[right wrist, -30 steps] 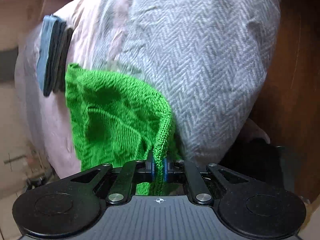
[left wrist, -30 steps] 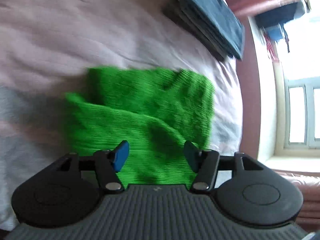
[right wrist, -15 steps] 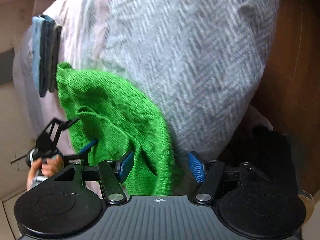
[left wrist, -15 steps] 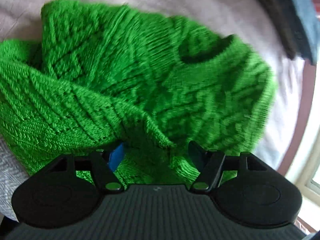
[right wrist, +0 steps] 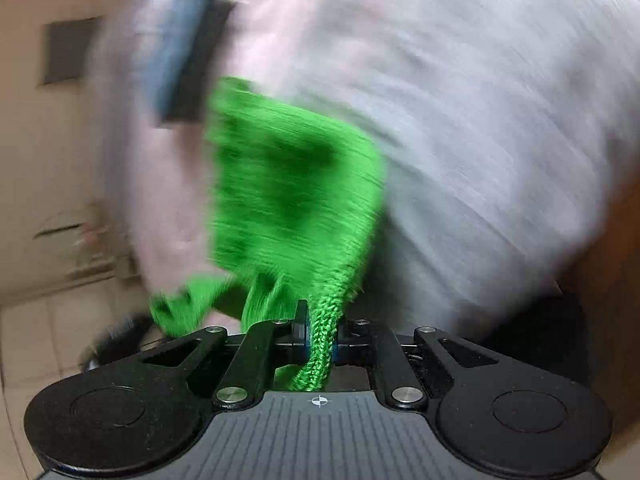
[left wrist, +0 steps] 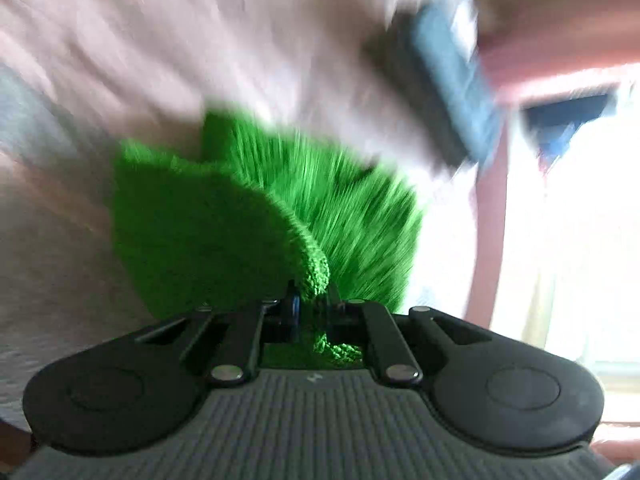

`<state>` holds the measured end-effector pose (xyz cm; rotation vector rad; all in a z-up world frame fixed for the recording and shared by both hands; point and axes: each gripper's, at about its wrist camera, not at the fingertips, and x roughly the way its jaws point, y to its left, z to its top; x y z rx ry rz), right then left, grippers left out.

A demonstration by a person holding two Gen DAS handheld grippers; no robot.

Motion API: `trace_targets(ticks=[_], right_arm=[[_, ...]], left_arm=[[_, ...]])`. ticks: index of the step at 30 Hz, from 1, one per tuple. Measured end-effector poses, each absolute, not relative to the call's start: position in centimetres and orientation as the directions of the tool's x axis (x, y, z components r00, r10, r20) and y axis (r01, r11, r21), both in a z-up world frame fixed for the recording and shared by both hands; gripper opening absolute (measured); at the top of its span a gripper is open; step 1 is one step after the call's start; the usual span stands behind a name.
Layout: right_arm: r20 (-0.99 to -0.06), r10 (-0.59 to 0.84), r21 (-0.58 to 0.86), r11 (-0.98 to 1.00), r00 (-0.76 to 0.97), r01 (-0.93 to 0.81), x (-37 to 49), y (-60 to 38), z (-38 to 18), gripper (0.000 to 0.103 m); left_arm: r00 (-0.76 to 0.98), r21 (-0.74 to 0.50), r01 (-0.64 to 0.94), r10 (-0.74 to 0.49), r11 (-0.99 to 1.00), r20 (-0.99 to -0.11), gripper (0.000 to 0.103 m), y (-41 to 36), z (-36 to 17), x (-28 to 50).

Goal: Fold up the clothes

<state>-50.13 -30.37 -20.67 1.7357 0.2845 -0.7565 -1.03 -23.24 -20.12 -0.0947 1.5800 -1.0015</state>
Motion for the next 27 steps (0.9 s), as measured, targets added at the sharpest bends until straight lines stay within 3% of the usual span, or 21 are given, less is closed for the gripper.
trace_targets(ticks=[6,10,14,17,20,23,25,27], right_arm=[[-0.461,-0.276,0.865,0.072,0.844,0.496,-41.3,-40.4,-9.5,0.007],[-0.375,-0.333,0.832,0.291,0.865,0.473,-33.7,-46.9,-1.8,0.007],[-0.227,-0.398,0.799,0.445,0.889,0.404,-28.5,-50.4,6.1,0.007],[-0.147,-0.404,0.788,0.504,0.903,0.354,-27.1,-50.4,9.2,0.007],[-0.093,-0.381,0.783,0.542,0.920,0.303,-27.0,-49.0,9.5,0.007],[-0.124,-0.327,0.809,0.513,0.937,0.286,-28.2,-46.7,6.2,0.007],[-0.222,-0.265,0.835,0.446,0.938,0.323,-29.7,-44.4,1.8,0.007],[-0.322,-0.200,0.844,0.382,0.925,0.377,-31.3,-41.9,-2.7,0.007]], left_arm=[[-0.144,-0.758,0.371,-0.773,0.537,-0.618,0.007,-19.4,-10.2,7.1],[-0.061,-0.782,0.438,-0.853,0.443,-0.518,0.007,-21.6,-4.3,10.1],[0.012,-0.787,0.509,-0.917,0.350,-0.400,0.007,-23.9,1.6,13.1],[0.037,-0.777,0.549,-0.937,0.309,-0.346,0.007,-23.7,4.1,14.0],[0.039,-0.764,0.574,-0.942,0.293,-0.332,0.008,-21.7,4.7,13.7],[0.041,-0.750,0.600,-0.947,0.278,-0.318,0.008,-19.7,5.3,13.3],[0.034,-0.750,0.597,-0.943,0.284,-0.330,0.008,-17.7,4.5,12.8],[0.000,-0.770,0.534,-0.911,0.349,-0.412,0.008,-13.9,0.3,11.5]])
